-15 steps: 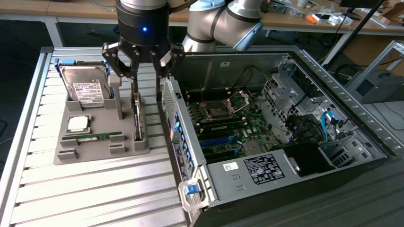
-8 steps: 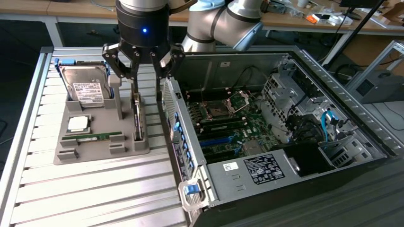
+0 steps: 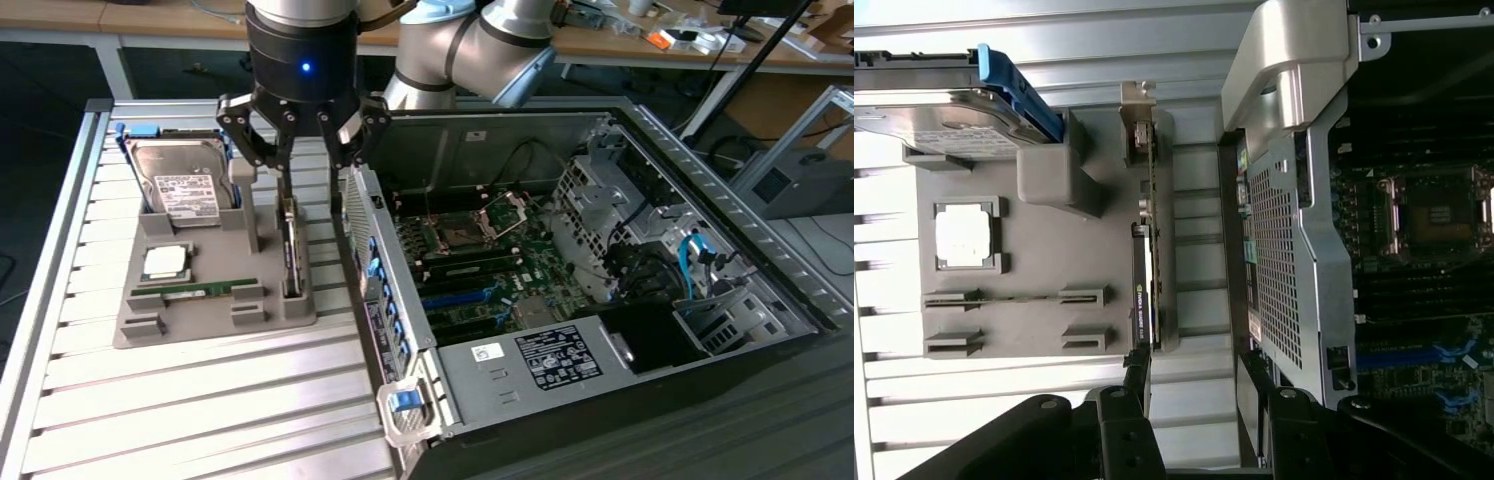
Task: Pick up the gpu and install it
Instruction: 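Pick up the gpu and move the gpu toward the slot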
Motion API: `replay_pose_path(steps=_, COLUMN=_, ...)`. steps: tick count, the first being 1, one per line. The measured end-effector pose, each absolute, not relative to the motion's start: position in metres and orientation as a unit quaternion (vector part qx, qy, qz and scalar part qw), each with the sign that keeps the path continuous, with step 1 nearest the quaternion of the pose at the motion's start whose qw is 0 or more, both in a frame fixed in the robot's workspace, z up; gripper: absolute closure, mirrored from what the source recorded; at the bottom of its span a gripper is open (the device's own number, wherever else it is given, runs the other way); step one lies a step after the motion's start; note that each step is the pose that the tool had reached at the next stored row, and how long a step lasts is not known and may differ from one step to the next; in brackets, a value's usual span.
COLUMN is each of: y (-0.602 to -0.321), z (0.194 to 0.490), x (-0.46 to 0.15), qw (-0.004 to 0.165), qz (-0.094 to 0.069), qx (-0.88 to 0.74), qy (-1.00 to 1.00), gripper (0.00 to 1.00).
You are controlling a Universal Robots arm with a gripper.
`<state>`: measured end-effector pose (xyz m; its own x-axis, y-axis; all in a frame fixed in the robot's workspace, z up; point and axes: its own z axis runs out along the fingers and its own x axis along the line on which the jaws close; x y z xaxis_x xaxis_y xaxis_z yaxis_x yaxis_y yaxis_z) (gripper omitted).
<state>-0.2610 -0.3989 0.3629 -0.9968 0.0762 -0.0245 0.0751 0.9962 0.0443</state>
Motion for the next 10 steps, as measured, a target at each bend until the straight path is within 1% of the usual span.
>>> replay_pose_path(steps=10, y=-0.3989, z=0.3599, x=-0.2611, qw=0.013, qz=0.022, qx=0.038, qy=0.999, gripper=0.52)
